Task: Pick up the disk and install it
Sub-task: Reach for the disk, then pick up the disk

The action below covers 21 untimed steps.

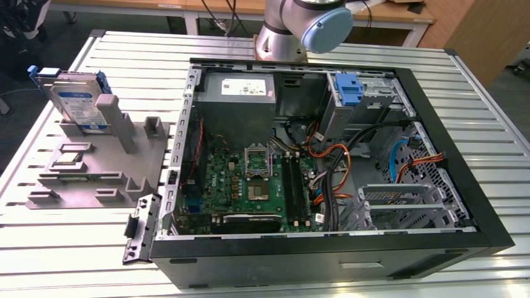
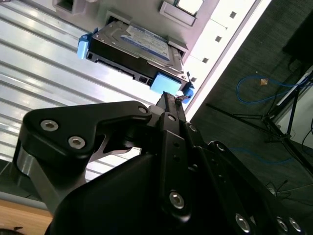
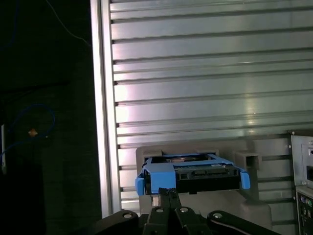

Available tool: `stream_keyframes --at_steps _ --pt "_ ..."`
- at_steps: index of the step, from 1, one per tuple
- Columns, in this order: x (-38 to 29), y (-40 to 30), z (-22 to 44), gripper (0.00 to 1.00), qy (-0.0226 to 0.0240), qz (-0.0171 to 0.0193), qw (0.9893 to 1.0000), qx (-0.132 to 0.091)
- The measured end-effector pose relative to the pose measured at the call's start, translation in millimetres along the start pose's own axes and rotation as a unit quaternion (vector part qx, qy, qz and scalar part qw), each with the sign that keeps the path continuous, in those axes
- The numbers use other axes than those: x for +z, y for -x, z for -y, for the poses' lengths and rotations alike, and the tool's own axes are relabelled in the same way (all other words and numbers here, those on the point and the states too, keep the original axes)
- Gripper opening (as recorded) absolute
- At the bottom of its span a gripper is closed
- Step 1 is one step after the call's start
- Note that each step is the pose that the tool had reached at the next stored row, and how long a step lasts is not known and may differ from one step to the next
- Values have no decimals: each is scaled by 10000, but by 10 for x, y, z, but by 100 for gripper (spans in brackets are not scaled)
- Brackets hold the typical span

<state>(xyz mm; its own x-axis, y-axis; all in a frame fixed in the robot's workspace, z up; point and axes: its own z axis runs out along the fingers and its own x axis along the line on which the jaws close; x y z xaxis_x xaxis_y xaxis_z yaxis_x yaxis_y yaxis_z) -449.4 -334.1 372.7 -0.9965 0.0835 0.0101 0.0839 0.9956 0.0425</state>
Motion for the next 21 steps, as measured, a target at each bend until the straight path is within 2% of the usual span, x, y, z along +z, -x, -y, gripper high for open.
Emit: stream_keyframes --at_steps 21 --pt "4 -39 4 10 0 0 10000 0"
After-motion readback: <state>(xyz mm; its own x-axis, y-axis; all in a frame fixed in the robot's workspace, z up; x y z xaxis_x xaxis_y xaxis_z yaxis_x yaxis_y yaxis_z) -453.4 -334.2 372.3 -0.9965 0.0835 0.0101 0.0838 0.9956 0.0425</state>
